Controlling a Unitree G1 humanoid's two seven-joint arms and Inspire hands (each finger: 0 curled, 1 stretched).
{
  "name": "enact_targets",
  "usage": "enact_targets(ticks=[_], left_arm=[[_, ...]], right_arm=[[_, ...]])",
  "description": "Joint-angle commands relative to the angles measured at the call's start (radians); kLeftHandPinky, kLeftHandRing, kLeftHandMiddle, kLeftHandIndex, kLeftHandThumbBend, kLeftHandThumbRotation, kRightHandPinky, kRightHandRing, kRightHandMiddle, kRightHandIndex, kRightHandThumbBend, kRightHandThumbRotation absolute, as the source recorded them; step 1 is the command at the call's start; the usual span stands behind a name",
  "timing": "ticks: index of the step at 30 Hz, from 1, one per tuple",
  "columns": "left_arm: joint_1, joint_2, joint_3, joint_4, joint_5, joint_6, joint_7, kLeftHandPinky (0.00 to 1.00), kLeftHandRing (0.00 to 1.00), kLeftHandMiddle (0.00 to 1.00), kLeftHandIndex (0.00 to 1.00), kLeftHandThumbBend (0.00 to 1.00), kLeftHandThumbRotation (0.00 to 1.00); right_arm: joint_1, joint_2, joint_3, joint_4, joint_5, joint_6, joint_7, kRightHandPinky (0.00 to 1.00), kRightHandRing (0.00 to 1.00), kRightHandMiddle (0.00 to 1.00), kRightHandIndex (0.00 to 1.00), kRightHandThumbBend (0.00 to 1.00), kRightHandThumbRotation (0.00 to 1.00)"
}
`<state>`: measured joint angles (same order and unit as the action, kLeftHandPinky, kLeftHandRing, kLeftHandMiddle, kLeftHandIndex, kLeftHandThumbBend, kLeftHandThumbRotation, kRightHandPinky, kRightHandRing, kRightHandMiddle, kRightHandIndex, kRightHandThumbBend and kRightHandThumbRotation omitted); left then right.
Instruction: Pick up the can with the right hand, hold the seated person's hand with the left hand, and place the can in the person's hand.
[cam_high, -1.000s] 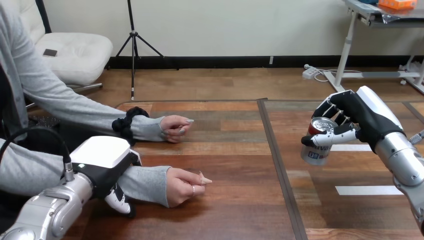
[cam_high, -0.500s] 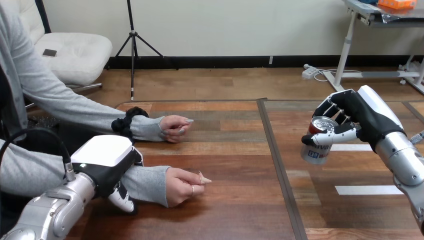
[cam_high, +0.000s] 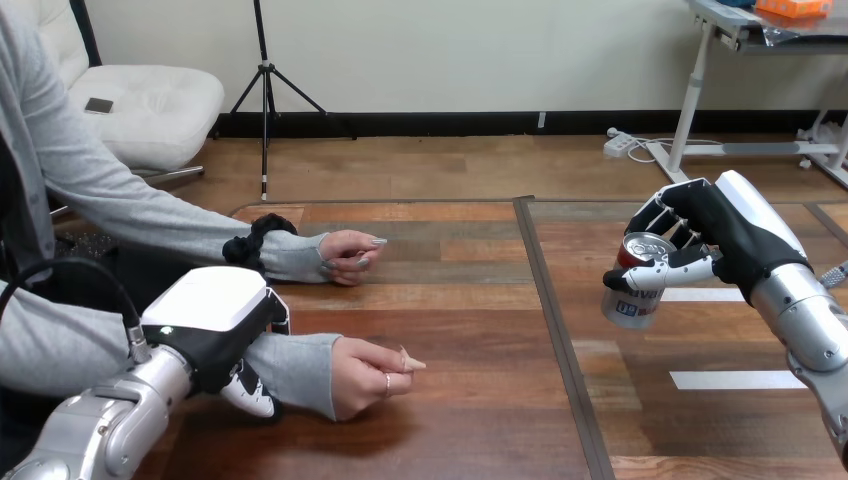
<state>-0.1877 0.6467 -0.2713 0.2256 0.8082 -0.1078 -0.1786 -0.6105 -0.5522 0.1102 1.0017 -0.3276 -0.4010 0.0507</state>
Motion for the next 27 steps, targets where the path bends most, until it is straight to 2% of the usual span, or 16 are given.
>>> enact_targets(ticks=[1,10,22,27], left_arm=[[-0.034,-0.006,0.019,-0.004,-0.019,-0.011,0.047,0.19,0.27,0.37,0.43,0.76,0.0],[-0.027,-0.007,0.024,-0.023,-0.038,-0.001,0.057,0.19,0.28,0.38,0.43,0.76,0.0],[-0.019,-0.001,0.031,-0.023,-0.054,-0.032,0.115,0.21,0.3,0.39,0.44,0.78,0.0],[-0.013,-0.001,0.036,-0.031,-0.059,-0.034,0.14,0.21,0.3,0.39,0.43,0.8,0.0]], right_arm=[[-0.071,-0.037,-0.027,-0.056,0.014,-0.011,-0.011,0.32,0.37,0.4,0.42,0.72,0.0],[-0.072,-0.038,-0.026,-0.052,0.014,-0.014,-0.006,0.32,0.37,0.41,0.42,0.72,0.0],[-0.074,-0.037,-0.024,-0.044,0.01,-0.022,-0.009,0.33,0.37,0.41,0.42,0.72,0.0],[-0.075,-0.036,-0.02,-0.049,0.004,-0.006,-0.009,0.33,0.38,0.41,0.42,0.72,0.0]])
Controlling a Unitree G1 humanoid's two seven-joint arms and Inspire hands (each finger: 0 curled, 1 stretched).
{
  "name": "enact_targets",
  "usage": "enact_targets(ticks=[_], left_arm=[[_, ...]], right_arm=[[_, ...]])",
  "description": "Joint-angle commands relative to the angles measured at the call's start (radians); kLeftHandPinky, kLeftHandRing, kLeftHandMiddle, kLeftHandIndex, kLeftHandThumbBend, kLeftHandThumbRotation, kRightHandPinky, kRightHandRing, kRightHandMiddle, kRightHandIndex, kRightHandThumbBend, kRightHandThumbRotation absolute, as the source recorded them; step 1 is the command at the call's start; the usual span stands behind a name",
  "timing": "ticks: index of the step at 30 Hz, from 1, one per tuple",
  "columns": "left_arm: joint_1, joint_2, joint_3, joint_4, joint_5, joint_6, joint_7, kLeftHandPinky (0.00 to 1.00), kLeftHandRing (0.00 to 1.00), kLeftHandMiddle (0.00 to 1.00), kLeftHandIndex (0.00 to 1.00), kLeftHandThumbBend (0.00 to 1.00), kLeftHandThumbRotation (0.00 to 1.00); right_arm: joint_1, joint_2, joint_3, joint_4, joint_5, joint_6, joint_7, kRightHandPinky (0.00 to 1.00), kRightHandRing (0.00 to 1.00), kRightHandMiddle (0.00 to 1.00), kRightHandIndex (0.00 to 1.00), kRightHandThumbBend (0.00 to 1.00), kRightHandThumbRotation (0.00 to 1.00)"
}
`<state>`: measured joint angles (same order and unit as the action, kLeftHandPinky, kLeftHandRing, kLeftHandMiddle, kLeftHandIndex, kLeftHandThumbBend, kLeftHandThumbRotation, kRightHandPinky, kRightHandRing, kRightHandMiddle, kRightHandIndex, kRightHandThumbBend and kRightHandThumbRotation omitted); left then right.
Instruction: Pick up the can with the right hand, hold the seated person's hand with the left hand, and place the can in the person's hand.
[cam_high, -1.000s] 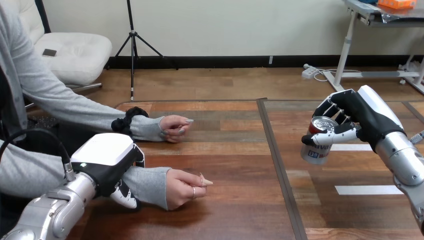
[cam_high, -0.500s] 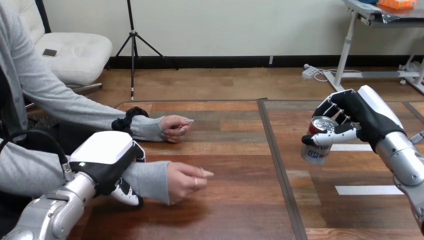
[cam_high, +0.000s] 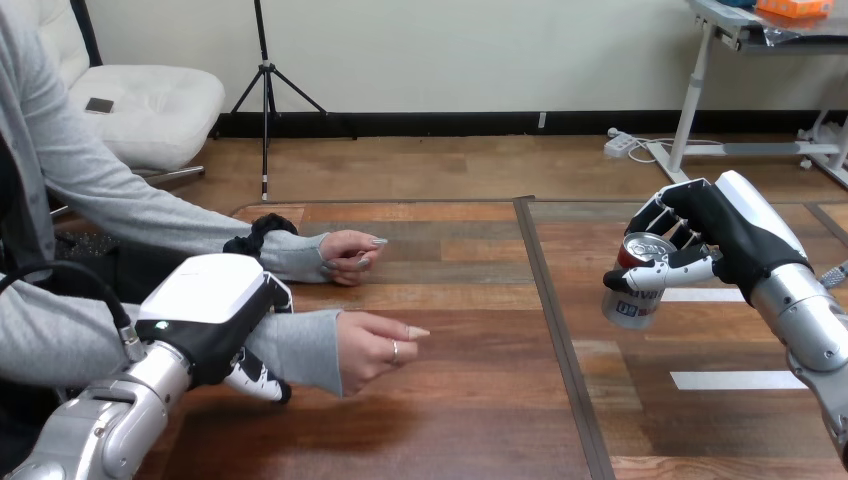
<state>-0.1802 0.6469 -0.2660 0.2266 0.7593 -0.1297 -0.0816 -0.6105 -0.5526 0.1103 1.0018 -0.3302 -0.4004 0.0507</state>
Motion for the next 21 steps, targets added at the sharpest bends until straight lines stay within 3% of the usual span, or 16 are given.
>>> enact_targets(ticks=[1,9,21], left_arm=[[-0.021,-0.001,0.031,-0.033,-0.011,-0.012,0.045,0.21,0.3,0.38,0.43,0.8,0.0],[-0.016,0.002,0.047,-0.07,-0.029,0.003,0.022,0.21,0.3,0.39,0.44,0.8,0.0],[-0.009,-0.001,0.075,-0.098,-0.049,-0.026,0.069,0.26,0.34,0.41,0.43,0.82,0.0]], right_arm=[[-0.076,-0.036,-0.02,-0.049,0.007,-0.006,-0.009,0.33,0.38,0.41,0.42,0.72,0.0],[-0.078,-0.036,-0.02,-0.046,0.009,-0.005,0.0,0.33,0.38,0.41,0.42,0.72,0.0],[-0.078,-0.033,-0.019,-0.052,0.006,-0.001,0.003,0.32,0.37,0.41,0.42,0.72,0.0]])
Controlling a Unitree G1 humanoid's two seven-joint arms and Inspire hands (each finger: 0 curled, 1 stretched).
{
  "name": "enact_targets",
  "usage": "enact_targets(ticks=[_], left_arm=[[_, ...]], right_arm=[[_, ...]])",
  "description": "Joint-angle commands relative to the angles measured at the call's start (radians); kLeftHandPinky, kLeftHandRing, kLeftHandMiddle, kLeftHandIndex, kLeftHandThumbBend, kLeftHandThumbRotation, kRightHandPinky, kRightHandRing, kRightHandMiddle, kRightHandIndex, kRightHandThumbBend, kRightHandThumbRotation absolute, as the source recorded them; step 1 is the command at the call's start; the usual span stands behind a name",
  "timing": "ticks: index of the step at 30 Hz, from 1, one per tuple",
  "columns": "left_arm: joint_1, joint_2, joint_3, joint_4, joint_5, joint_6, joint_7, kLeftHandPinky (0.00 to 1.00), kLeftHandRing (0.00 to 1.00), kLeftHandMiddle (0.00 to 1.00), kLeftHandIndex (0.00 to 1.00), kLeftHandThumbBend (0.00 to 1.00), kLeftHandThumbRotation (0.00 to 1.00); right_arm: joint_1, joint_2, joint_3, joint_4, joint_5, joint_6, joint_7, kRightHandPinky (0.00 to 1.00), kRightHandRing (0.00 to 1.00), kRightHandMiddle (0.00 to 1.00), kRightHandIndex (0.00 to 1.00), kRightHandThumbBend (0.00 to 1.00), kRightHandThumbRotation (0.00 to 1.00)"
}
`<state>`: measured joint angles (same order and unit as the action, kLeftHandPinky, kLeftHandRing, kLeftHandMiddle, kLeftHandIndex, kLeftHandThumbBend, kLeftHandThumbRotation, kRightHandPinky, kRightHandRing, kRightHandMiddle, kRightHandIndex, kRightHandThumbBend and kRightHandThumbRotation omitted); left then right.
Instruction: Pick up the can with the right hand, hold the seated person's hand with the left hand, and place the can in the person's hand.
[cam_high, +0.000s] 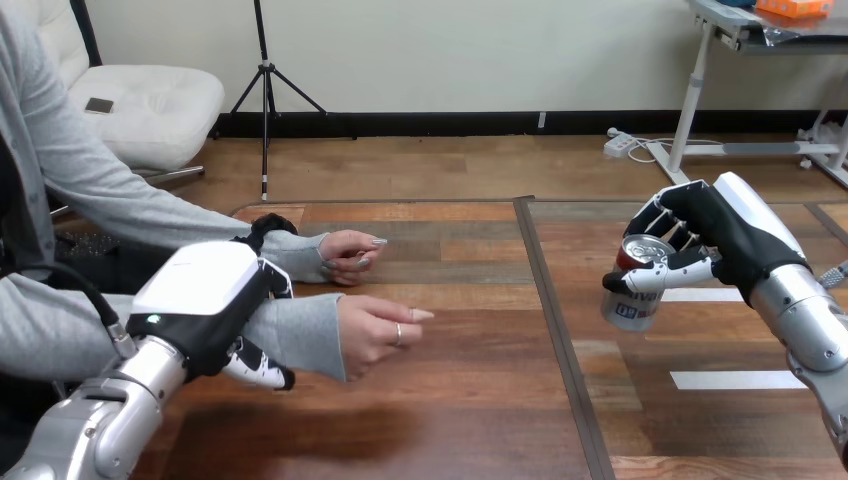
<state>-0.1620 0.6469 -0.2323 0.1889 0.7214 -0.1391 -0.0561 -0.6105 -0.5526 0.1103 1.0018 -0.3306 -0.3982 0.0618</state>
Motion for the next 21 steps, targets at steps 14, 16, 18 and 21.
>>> enact_targets(ticks=[14,16,18,21], left_arm=[[-0.029,-0.008,0.061,-0.087,-0.025,-0.017,0.065,0.3,0.38,0.42,0.42,0.79,0.0],[-0.028,-0.011,0.063,-0.09,-0.028,-0.016,0.067,0.3,0.38,0.42,0.43,0.79,0.0],[-0.028,-0.014,0.064,-0.086,-0.03,-0.028,0.083,0.31,0.38,0.43,0.43,0.8,0.0],[-0.029,-0.016,0.064,-0.081,-0.032,-0.041,0.099,0.31,0.38,0.43,0.43,0.8,0.0]], right_arm=[[-0.084,-0.028,-0.016,-0.04,0.008,-0.016,-0.001,0.32,0.37,0.41,0.42,0.72,0.0],[-0.084,-0.028,-0.016,-0.04,0.009,-0.014,0.001,0.32,0.37,0.41,0.42,0.72,0.0],[-0.085,-0.026,-0.016,-0.043,0.009,-0.011,0.002,0.32,0.37,0.41,0.42,0.72,0.0],[-0.086,-0.025,-0.015,-0.045,0.008,-0.008,0.003,0.33,0.37,0.41,0.42,0.73,0.0]])
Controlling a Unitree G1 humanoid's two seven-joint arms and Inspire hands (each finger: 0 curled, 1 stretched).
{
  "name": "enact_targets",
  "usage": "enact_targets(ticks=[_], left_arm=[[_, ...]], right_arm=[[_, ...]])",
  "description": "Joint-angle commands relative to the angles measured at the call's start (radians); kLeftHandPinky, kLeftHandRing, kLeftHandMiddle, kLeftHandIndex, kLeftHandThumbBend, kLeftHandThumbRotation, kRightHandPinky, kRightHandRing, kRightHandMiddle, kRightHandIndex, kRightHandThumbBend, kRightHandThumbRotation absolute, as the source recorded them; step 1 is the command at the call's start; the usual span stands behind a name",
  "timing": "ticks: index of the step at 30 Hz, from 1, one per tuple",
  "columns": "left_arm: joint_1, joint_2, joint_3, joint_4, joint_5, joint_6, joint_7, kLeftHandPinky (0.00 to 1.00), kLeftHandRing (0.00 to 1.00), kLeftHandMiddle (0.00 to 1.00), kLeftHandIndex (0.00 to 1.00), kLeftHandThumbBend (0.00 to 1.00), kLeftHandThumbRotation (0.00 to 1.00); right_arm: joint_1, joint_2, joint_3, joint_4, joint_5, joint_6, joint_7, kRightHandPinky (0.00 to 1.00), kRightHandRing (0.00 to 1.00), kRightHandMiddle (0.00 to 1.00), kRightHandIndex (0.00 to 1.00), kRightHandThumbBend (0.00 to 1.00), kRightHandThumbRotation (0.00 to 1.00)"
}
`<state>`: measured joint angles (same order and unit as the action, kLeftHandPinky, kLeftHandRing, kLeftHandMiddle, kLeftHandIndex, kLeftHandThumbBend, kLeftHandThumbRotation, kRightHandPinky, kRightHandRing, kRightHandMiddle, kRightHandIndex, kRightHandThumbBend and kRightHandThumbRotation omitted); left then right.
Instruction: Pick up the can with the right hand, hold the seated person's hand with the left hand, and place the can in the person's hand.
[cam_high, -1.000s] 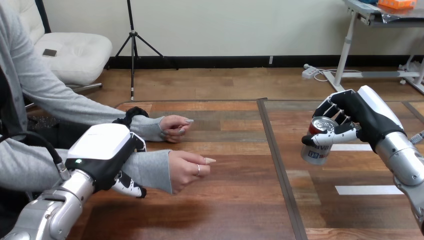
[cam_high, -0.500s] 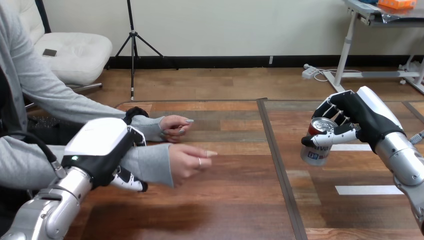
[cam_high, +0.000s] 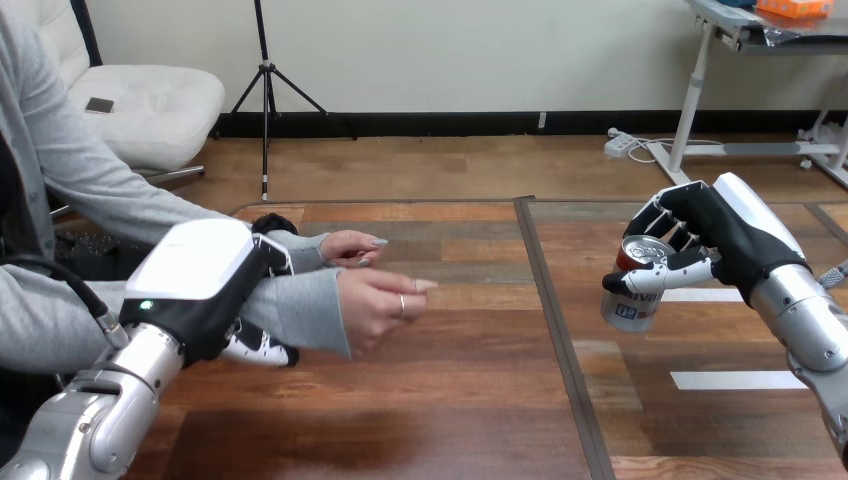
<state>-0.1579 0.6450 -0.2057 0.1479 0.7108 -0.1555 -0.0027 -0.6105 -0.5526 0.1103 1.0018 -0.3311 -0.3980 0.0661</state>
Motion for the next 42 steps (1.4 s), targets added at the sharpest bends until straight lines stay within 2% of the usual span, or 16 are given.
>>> enact_targets(ticks=[1,18,31,42], left_arm=[[-0.033,-0.015,0.037,-0.039,-0.021,-0.027,0.049,0.31,0.39,0.43,0.43,0.8,0.0],[-0.031,-0.055,0.038,-0.02,-0.037,-0.046,0.107,0.32,0.39,0.42,0.42,0.76,0.0],[-0.03,-0.096,0.042,-0.016,-0.072,-0.036,0.105,0.32,0.39,0.42,0.43,0.71,0.0],[-0.03,-0.124,0.034,-0.011,-0.07,-0.044,0.124,0.32,0.39,0.42,0.42,0.73,0.0]], right_arm=[[-0.086,-0.025,-0.015,-0.045,0.009,-0.007,-0.001,0.33,0.37,0.41,0.41,0.73,0.0],[-0.091,-0.019,0.001,-0.068,-0.015,0.012,0.002,0.34,0.39,0.43,0.42,0.72,0.0],[-0.096,0.001,-0.002,-0.071,-0.008,-0.001,0.016,0.33,0.37,0.41,0.42,0.72,0.0],[-0.103,0.016,0.005,-0.075,-0.012,-0.006,0.019,0.32,0.36,0.4,0.42,0.71,0.0]])
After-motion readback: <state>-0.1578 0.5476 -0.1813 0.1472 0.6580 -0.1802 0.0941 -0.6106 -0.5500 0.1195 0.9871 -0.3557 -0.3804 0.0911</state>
